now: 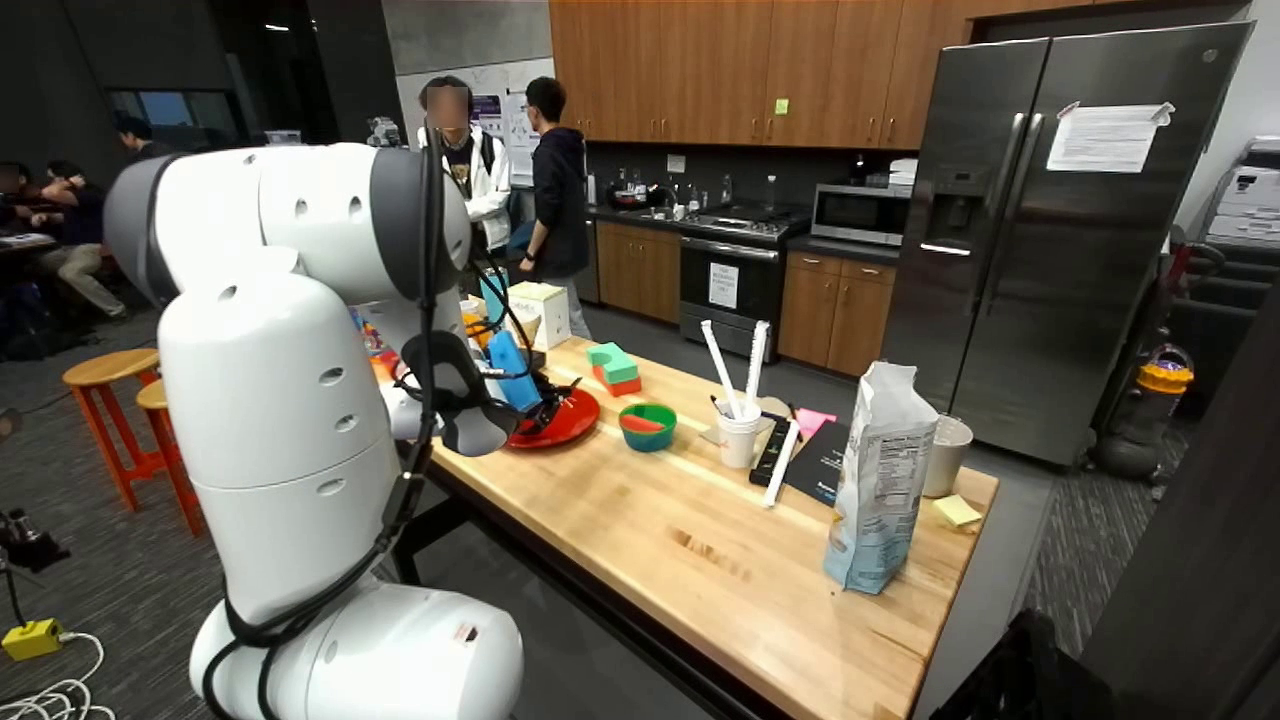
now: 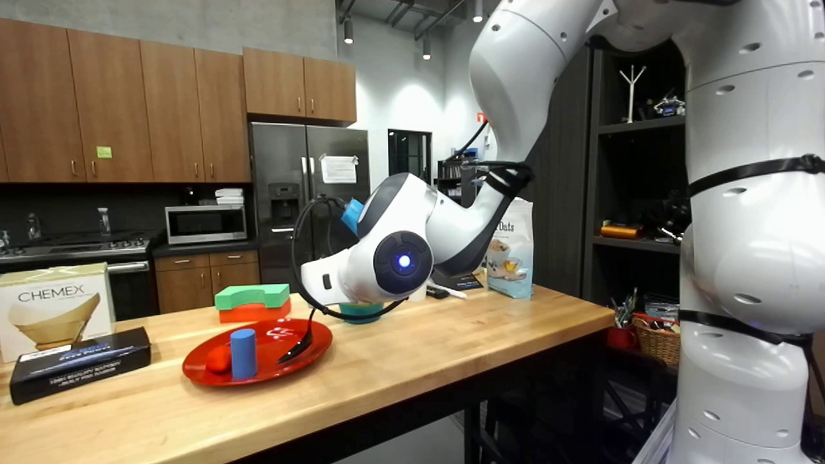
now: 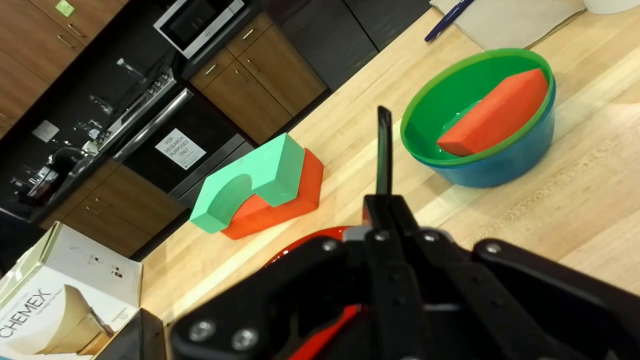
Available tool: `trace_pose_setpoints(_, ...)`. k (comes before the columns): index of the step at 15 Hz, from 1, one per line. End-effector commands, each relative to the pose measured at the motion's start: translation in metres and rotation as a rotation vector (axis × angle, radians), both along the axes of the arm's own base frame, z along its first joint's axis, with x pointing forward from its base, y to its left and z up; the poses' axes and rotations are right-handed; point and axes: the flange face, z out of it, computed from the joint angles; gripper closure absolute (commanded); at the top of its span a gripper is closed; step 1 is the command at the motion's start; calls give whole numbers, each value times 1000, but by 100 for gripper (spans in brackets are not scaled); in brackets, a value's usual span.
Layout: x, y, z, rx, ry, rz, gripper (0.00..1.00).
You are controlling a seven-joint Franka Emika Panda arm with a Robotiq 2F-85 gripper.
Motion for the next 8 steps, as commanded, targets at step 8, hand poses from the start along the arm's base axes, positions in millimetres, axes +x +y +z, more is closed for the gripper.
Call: trace_pose_setpoints(8,15,0,5,-96,-245,39,99)
